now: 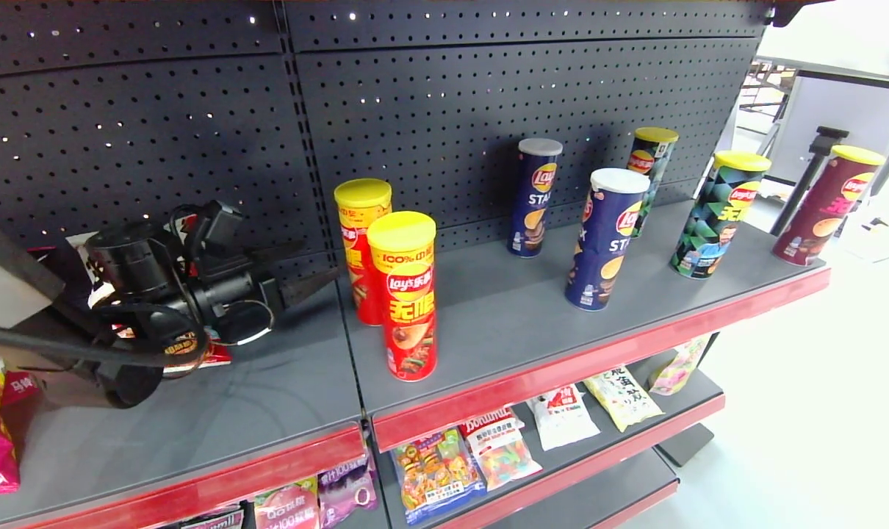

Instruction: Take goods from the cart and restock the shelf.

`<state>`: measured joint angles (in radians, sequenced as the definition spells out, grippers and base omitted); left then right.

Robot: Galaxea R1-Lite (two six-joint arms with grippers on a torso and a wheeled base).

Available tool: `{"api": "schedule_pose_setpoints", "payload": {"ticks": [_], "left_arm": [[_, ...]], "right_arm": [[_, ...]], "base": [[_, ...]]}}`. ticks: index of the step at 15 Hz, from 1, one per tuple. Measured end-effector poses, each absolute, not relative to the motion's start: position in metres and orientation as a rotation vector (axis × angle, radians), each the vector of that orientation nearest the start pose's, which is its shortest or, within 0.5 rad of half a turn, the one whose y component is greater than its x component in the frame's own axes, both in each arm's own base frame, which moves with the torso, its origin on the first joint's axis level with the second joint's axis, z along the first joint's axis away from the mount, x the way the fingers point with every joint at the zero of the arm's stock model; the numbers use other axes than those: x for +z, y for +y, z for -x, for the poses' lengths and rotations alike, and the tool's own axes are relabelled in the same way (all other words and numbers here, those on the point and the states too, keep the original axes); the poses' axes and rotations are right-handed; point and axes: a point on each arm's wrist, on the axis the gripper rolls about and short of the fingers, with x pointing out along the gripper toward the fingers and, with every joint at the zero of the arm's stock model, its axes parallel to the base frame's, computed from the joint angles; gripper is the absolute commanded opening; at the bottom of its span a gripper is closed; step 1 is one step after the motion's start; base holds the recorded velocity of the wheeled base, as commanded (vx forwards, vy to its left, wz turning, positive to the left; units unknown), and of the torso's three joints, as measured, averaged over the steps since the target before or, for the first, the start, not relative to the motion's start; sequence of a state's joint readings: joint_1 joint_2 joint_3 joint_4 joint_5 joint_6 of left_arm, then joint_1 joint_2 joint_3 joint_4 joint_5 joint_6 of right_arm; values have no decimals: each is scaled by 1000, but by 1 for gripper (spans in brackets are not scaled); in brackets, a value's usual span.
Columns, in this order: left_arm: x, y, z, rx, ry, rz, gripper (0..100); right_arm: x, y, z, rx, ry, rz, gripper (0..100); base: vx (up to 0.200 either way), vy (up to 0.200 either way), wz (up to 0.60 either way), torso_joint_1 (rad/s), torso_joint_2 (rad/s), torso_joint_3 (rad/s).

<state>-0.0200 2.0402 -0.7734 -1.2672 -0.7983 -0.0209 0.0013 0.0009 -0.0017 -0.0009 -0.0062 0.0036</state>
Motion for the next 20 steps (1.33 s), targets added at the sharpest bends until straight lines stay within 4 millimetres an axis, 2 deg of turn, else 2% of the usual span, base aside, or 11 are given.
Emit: {"api": "schedule_pose_setpoints", "payload": {"ticks": [4, 7, 9, 11, 14, 18, 20], "left_arm": [[137, -3, -322, -757, 117, 26, 100], [154, 11, -279, -691, 201, 31, 100], [165, 17, -240, -606, 236, 34, 100], [173, 20, -198, -441, 257, 19, 100], [179, 15, -134, -255, 274, 31, 100], [177, -1, -53, -275, 225, 70, 100], [172, -6, -24, -310, 184, 74, 100]], "right_arm": [[76, 0, 23, -5, -2, -4, 100], [76, 0, 23, -5, -2, -4, 100], [76, 0, 23, -4, -2, -4, 100], [76, 0, 23, -4, -2, -4, 100], [76, 0, 23, -4, -2, -3, 100], [76, 0, 23, -5, -2, -3, 100], [76, 0, 23, -4, -2, -3, 100]], "base": [[0, 0, 0, 0, 0, 0], [0, 0, 0, 0, 0, 0], [0, 0, 0, 0, 0, 0], [0, 0, 0, 0, 0, 0], [0, 0, 0, 0, 0, 0], [0, 0, 0, 0, 0, 0], [0, 0, 0, 0, 0, 0]]}}
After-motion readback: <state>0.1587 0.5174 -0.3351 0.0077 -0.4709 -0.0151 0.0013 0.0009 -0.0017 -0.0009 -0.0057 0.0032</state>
